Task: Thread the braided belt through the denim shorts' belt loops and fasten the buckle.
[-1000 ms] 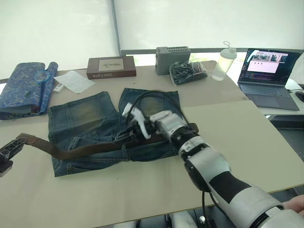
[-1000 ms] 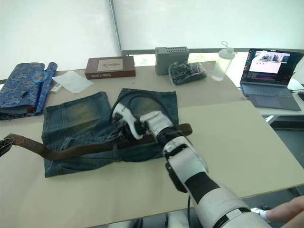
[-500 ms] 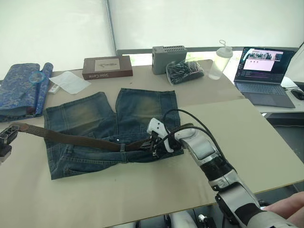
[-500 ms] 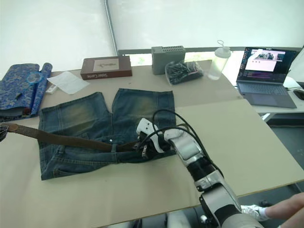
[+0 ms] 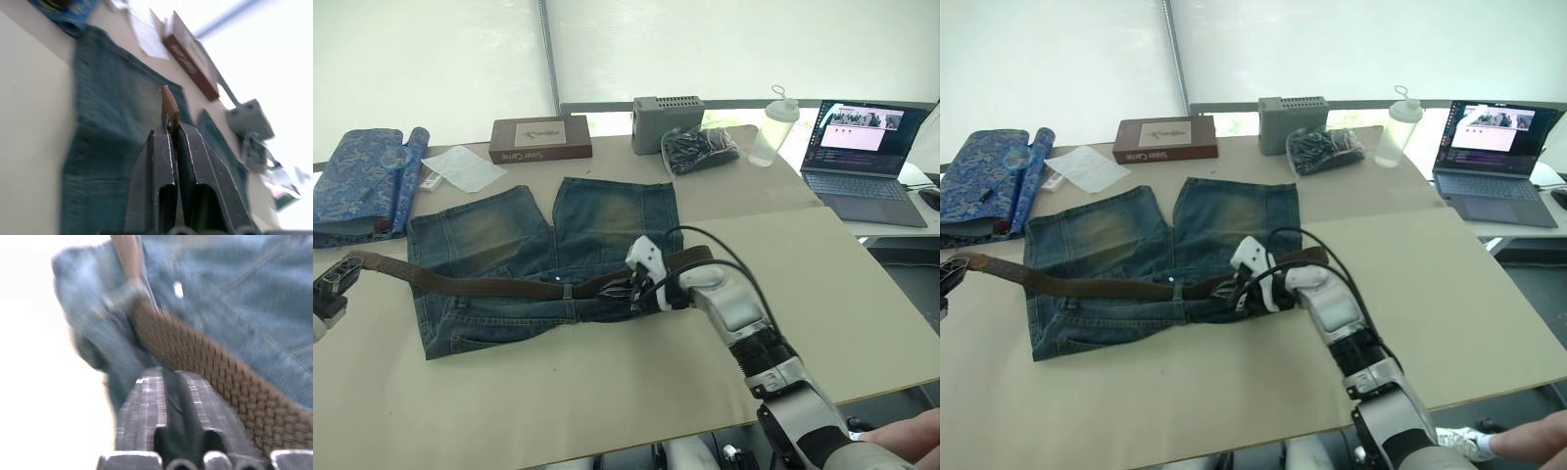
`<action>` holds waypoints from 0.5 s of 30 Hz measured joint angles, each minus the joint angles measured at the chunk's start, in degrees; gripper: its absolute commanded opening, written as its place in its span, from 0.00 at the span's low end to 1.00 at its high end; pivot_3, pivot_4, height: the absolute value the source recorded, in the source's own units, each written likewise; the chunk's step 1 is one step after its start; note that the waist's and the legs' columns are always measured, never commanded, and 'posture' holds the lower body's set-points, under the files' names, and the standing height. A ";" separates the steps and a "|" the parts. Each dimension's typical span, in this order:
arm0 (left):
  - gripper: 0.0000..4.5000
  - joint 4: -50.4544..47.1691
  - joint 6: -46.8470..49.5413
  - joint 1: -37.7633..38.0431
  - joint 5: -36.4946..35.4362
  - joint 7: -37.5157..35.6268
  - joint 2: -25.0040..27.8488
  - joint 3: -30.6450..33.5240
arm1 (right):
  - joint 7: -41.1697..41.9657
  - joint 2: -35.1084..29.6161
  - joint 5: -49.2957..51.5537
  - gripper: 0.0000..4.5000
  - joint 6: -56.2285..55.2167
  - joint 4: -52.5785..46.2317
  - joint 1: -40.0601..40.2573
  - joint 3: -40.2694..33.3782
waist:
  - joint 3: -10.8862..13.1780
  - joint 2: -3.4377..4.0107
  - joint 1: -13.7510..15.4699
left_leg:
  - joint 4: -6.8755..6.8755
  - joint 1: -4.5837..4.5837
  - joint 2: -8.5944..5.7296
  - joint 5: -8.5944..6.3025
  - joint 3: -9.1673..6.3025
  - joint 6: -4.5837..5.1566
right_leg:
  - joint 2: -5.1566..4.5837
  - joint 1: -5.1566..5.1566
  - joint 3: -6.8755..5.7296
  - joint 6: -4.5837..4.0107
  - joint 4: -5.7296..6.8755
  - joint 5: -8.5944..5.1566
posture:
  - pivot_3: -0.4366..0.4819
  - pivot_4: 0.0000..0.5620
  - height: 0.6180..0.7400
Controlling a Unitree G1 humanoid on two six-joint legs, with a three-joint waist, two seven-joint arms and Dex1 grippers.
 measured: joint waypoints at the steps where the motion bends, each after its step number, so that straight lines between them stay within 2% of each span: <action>1: 0.00 -1.95 0.65 0.00 -2.71 0.65 -0.84 -0.27 | -0.32 0.03 1.36 0.50 1.33 -1.77 0.03 -1.27 | 0.00 0.00 0.01 | 0.01 0.00 0.02 -0.01 0.00 0.01 | -0.01 0.00 0.02 0.00 0.00 0.00 | 0.48 0.27 1.00; 3: 0.00 -7.17 0.55 -0.02 -8.78 3.81 -3.67 -2.48 | -1.92 0.73 4.78 0.64 6.11 -5.73 0.07 -3.82 | 0.01 0.02 0.08 | 0.02 0.00 0.07 -0.02 0.00 0.02 | -0.04 0.01 0.08 0.00 0.01 0.00 | 0.48 0.27 1.00; 7: 0.00 -16.20 -3.67 -1.09 -17.71 12.14 -11.73 -9.61 | -4.08 3.00 14.54 0.64 18.65 -14.26 0.07 -6.57 | 0.02 0.05 0.61 | 0.28 -0.16 0.26 -0.12 0.00 0.00 | -0.01 -0.03 0.11 -0.05 0.03 0.03 | 0.48 0.27 1.00; 11: 0.00 -23.23 -9.47 -8.01 -19.23 18.74 -23.79 -17.90 | -8.53 9.30 22.18 0.64 28.45 -18.56 -2.49 -7.34 | -0.01 0.00 1.31 | 0.41 -0.27 0.28 -0.08 0.00 -0.06 | 0.03 -0.04 0.01 -0.18 0.01 0.13 | 0.48 0.27 1.00; 13: 0.00 -25.49 -12.32 -12.09 -19.72 21.40 -28.32 -20.77 | -10.21 11.28 22.55 0.64 29.84 -18.01 -3.85 -4.31 | -0.02 -0.03 1.35 | 0.43 -0.27 0.27 -0.08 0.01 -0.06 | 0.03 -0.02 0.01 -0.18 0.01 0.14 | 0.48 0.27 1.00; 15: 0.00 -26.70 -14.42 -14.13 -19.93 22.84 -30.55 -22.15 | -11.59 13.04 22.68 0.64 30.75 -15.90 -4.21 -3.06 | -0.04 -0.04 1.34 | 0.43 -0.27 0.25 -0.06 0.02 -0.08 | 0.03 -0.02 0.02 -0.18 0.01 0.14 | 0.48 0.27 1.00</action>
